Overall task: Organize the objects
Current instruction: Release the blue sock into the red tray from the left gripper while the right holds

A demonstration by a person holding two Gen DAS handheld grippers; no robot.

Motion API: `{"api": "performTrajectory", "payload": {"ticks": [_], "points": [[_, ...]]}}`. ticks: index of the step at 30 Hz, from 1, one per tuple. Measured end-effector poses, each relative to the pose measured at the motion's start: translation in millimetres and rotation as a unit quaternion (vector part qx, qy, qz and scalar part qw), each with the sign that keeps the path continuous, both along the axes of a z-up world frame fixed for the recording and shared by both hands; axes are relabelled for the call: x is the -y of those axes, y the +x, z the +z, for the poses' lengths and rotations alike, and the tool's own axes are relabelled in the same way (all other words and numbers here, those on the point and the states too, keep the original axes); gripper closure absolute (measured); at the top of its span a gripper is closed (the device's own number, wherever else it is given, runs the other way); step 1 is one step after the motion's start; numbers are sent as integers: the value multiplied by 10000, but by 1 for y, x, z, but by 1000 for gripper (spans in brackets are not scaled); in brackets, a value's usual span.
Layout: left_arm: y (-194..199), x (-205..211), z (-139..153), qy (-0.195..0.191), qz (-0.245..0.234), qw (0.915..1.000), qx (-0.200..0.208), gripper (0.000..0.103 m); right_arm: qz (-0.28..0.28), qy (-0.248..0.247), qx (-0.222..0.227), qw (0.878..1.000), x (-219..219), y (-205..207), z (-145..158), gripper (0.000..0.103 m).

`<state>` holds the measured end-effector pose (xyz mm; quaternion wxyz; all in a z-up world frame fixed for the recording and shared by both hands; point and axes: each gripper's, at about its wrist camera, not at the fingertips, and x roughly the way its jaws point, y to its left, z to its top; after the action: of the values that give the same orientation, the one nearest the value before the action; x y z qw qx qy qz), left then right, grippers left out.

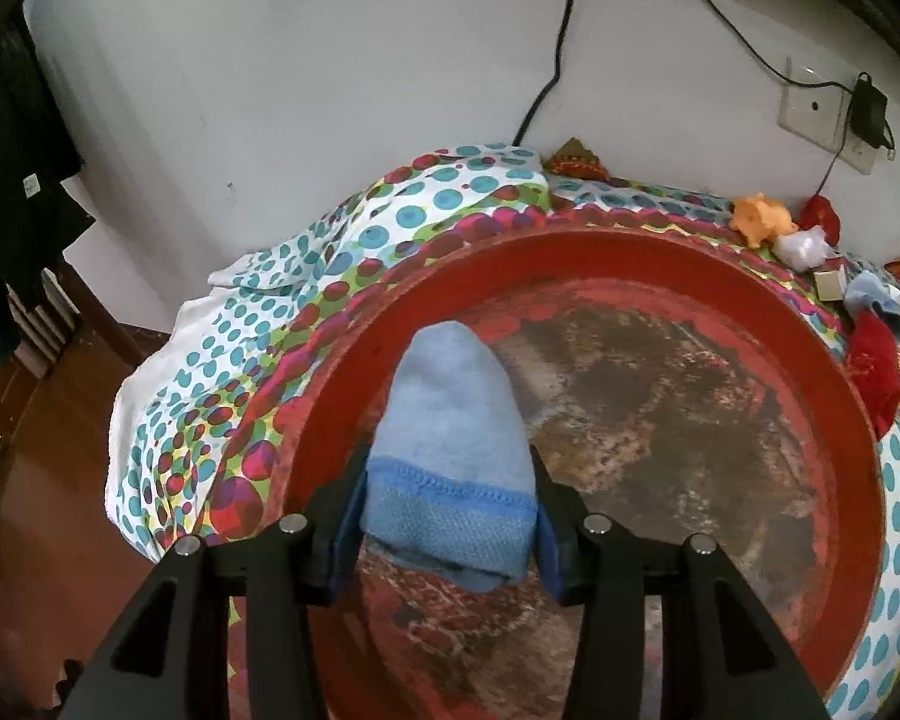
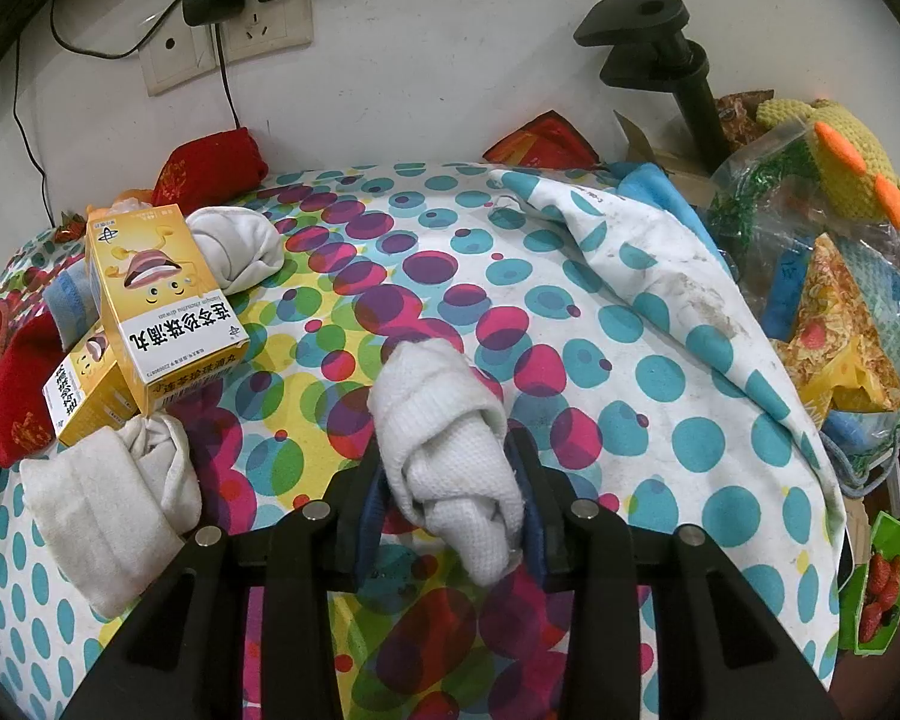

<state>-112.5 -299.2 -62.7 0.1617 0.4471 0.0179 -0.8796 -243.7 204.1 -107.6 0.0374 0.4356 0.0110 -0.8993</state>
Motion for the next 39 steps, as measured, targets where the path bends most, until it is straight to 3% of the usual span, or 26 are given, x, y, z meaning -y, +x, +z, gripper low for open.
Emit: {"api": "performTrajectory", "payload": {"ticks": [12, 18, 22, 28, 33, 39], "points": [[0, 25, -20, 22, 300, 9991, 289, 51, -48, 11, 0, 10000, 1, 0, 0, 67], [5, 20, -12, -75, 101, 9998, 157, 42, -83, 32, -1, 10000, 1, 0, -1, 67], [12, 18, -5, -40, 123, 9998, 127, 42, -100, 44, -1, 9999, 2, 0, -1, 66], [35, -8, 11, -322, 62, 9995, 36, 42, -116, 48, 1, 9999, 4, 0, -1, 65], [55, -36, 9, -144, -118, 9997, 131, 42, -156, 71, 4, 9999, 3, -1, -1, 64], [75, -64, 13, -219, -81, 9997, -18, 42, -195, 109, 7, 9997, 0, -1, 0, 62]]}}
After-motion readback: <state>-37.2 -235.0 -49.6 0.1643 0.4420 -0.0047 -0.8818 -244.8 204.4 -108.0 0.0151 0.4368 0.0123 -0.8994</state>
